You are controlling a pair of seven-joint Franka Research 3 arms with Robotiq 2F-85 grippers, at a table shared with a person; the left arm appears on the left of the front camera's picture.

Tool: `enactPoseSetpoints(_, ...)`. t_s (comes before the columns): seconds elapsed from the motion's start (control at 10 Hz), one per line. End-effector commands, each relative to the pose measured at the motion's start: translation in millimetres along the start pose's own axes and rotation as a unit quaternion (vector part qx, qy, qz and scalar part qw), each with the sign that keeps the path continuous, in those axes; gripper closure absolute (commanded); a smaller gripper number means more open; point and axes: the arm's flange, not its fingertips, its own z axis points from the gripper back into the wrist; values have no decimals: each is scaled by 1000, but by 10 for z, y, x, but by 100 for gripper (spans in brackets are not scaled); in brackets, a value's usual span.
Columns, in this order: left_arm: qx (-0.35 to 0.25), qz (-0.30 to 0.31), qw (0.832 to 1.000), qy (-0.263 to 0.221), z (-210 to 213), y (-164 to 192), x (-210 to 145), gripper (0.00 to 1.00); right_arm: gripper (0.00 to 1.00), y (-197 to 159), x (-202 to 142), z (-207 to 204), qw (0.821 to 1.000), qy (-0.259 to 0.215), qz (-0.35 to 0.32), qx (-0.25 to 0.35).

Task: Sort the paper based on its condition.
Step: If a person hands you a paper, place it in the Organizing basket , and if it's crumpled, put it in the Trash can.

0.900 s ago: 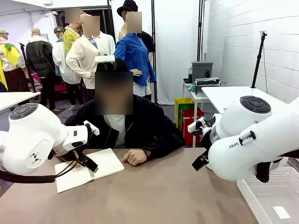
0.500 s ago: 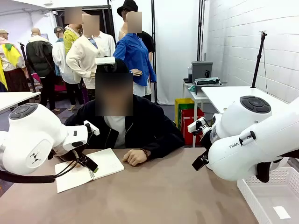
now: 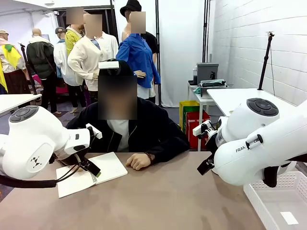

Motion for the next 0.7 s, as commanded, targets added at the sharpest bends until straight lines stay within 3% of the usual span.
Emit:
enactPoseSetpoints(0.0, 0, 0, 1000, 0, 0, 4, -1, 0, 0, -1, 0, 0, 1000, 0, 0, 0)
enactPoseSetpoints(0.6, 0, 0, 1000, 0, 0, 4, -1, 0, 0, -1, 0, 0, 1000, 0, 0, 0)
